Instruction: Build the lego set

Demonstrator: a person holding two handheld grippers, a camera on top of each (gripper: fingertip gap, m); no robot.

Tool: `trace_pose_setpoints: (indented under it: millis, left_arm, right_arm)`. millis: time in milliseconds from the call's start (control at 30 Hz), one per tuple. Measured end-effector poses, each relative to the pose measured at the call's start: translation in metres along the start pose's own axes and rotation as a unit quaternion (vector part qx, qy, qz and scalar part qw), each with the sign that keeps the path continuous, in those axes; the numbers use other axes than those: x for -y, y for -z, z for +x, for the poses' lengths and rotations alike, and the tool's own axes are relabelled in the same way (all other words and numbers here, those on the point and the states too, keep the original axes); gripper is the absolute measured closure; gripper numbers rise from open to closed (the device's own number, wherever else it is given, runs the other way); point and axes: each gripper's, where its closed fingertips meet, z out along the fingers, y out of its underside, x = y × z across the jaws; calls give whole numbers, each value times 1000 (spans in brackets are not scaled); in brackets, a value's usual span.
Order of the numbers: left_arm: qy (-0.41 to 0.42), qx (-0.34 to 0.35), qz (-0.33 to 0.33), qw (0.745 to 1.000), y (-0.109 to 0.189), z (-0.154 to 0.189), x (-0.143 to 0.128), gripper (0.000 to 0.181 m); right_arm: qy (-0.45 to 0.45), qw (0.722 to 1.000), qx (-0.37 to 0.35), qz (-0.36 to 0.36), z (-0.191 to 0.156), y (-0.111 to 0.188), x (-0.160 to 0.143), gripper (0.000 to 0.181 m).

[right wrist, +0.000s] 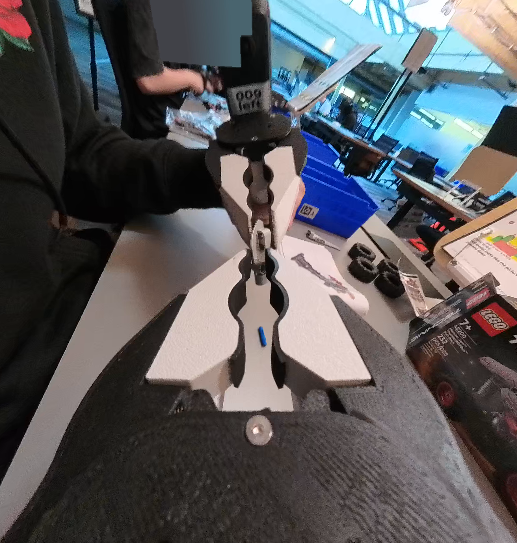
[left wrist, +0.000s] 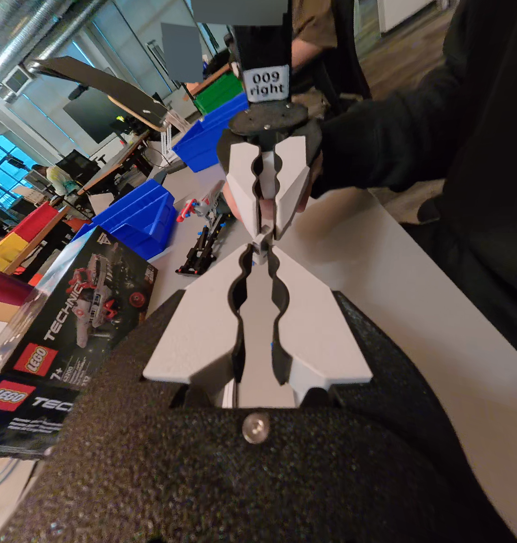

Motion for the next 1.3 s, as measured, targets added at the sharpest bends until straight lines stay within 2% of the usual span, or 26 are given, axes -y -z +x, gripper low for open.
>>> trace_pose_setpoints:
  millis: [167, 233, 300, 367, 567, 633, 700, 767, 867, 967, 1133, 1300]
  left_arm:
    - [-7, -33, -33, 999, -4, 11, 0, 175]
    - [-9, -33, -51, 998, -6, 12, -4, 175]
    - [-11, -26, -65, 997, -7, 9, -10, 176]
    - [-11, -26, -72, 997, -7, 9, -14, 176]
    - [3, -24, -67, 997, -6, 6, -15, 176]
    - [10, 5, -65, 998, -6, -4, -17, 175]
    - [29, 53, -31, 998, -3, -19, -8, 175]
    - [57, 86, 7, 995, 5, -33, 1, 170]
    - [87, 113, 14, 990, 13, -45, -1, 166]
    - [111, 95, -12, 989, 7, -41, -14, 165]
    - [152, 57, -81, 983, -9, -26, -39, 165]
    - [213, 26, -166, 962, -9, -14, -75, 163]
  right_arm:
    - [17, 997, 22, -70, -10, -6, -15, 176]
    - [44, 995, 5, -89, -7, -8, -20, 178]
    - [29, 994, 2, -104, -4, -9, -26, 178]
    - [-2, 995, 4, -98, -4, -11, -29, 178]
    - [-17, 997, 0, -72, -2, -13, -29, 178]
    - [-55, 997, -19, -59, 7, -14, -29, 178]
    - [-114, 993, -33, -5, 18, -10, -22, 181]
    - [-188, 980, -44, 42, 31, -3, -20, 180]
    - [-294, 944, -51, 141, 51, 14, -13, 181]
    - [-392, 884, -34, 253, 68, 34, -8, 181]
    - [-449, 820, 3, 355, 75, 48, -3, 181]
    - [-464, 810, -14, 360, 81, 51, -17, 181]
